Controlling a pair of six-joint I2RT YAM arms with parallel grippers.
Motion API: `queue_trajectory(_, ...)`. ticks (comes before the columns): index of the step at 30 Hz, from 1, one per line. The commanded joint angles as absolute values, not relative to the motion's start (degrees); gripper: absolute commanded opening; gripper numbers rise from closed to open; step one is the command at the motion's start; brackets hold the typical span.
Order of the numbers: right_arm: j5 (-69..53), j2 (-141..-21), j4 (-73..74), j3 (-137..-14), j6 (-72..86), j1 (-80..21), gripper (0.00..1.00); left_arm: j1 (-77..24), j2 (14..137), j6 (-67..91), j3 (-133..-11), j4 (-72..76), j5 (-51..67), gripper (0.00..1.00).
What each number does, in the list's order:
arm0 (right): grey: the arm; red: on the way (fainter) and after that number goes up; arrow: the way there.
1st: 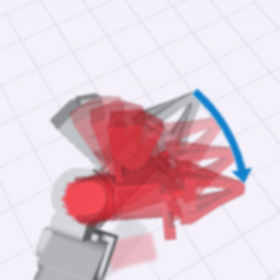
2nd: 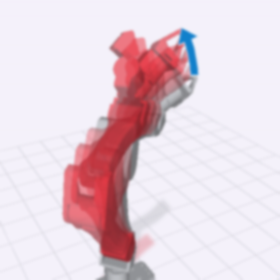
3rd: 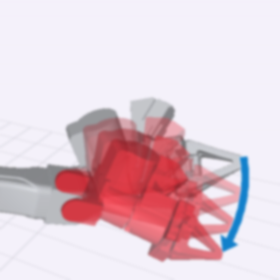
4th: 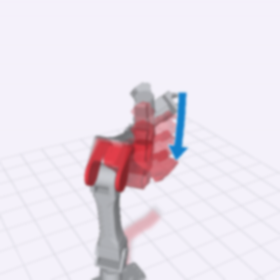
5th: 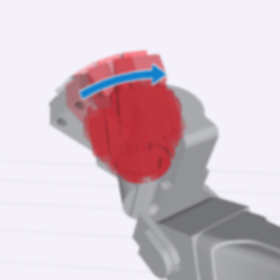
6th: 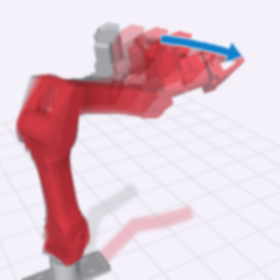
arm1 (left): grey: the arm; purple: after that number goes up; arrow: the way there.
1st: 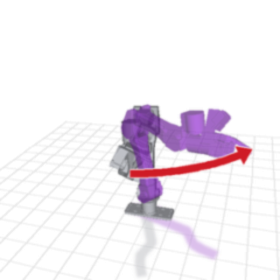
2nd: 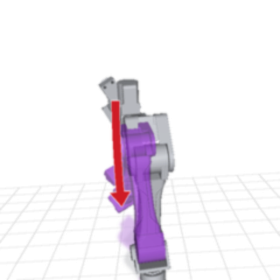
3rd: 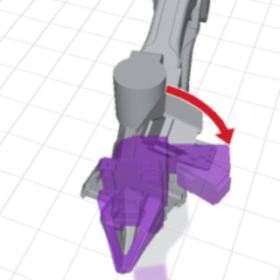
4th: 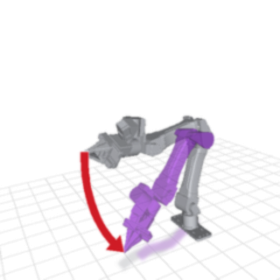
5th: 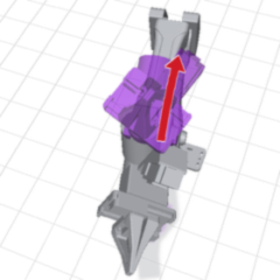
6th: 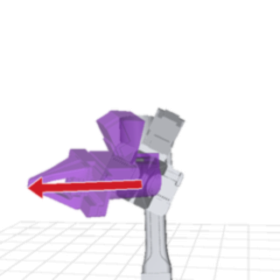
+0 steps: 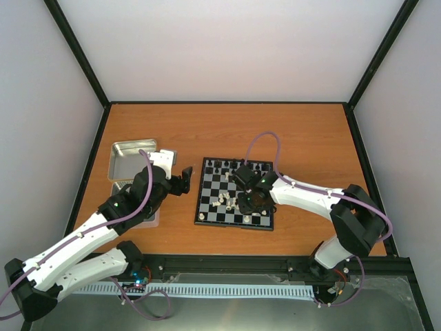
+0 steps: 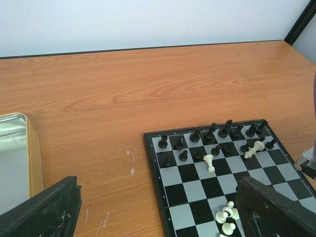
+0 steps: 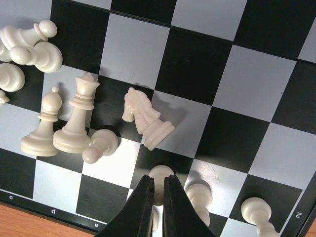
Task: Set up the chess pieces on the board
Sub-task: Place the chess piece on the chessboard, then move the chess piece to the chessboard.
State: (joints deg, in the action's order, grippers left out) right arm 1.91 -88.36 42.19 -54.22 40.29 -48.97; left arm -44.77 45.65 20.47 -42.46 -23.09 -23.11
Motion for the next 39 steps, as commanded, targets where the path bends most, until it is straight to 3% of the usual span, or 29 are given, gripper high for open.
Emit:
queue_trajectory(1, 3.0, -89.0, 41.8, -54.2, 40.8, -49.6, 0.05, -44.5, 45.5, 21.1, -42.8, -21.8, -23.6, 0.87)
queue_trajectory(13, 4.0, -86.7, 43.9, -57.3, 40.1, -49.6, 0.23, -44.5, 45.3, 21.1, -42.8, -21.9, -23.7, 0.87)
queue_trajectory(30, -0.1, -92.9, 39.2, -61.8, 37.6, -50.5, 0.23, -44.5, 42.2, 22.0, -42.4, -22.2, -27.5, 0.87)
queue_trajectory(39, 0.3, -93.7, 39.5, -60.8, 37.5, -51.1, 0.15, -44.4, 43.2, 21.7, -42.5, -22.0, -26.1, 0.87)
